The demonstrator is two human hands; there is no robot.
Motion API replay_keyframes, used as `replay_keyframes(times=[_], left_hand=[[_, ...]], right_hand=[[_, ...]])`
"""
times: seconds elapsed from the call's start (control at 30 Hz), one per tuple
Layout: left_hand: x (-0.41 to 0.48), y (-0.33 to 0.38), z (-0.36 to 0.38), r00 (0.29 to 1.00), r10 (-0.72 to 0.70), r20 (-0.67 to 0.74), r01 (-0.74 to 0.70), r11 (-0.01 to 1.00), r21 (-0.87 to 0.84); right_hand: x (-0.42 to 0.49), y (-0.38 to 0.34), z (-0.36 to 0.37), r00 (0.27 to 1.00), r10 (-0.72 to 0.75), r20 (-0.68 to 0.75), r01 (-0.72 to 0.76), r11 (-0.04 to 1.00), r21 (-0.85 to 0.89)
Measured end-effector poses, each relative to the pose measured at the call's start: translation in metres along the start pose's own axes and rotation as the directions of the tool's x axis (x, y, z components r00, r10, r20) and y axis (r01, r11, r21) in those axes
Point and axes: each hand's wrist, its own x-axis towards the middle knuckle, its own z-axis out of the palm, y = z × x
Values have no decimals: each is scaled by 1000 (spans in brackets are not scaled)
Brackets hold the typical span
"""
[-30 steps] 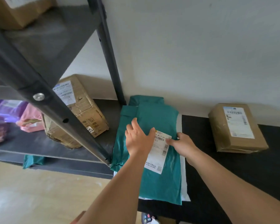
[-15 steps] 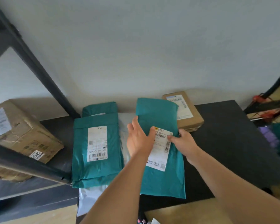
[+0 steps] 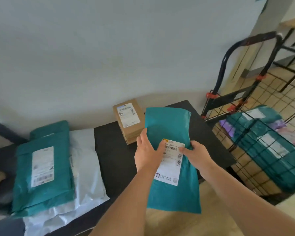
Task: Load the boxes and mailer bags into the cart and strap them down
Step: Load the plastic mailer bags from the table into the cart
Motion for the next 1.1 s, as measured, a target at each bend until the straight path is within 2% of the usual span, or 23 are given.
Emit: replay_keyframes(times=[0.1, 0.27, 0.43, 0.67, 0.8, 1.0, 1.1], left_hand=[[-13, 34, 26, 999, 15, 36, -13, 999, -50], [-36, 86, 70, 996, -1, 93, 17, 985, -173], [-59, 132, 114, 975, -40, 217, 104, 951, -293], [-78, 175, 164, 917, 11, 399, 88, 970, -228], [-81, 202, 189, 913, 16, 407, 101, 960, -263], [-75, 255, 233, 914, 161, 372, -42, 951, -307], [-66, 286, 262, 911, 196, 362, -70, 940, -333]], right_hand=[[1, 12, -42, 998, 21, -62, -17, 998, 62], [0, 34, -109, 985, 96, -147, -47, 951, 306], [4, 59, -179, 970, 106, -220, -18, 929, 370], [3, 77, -254, 933, 143, -330, 27, 887, 461], [4, 79, -285, 919, 116, -377, 88, 872, 481], [25, 74, -346, 881, 98, -464, 168, 851, 498], [43, 67, -380, 871, 104, -480, 172, 851, 497]])
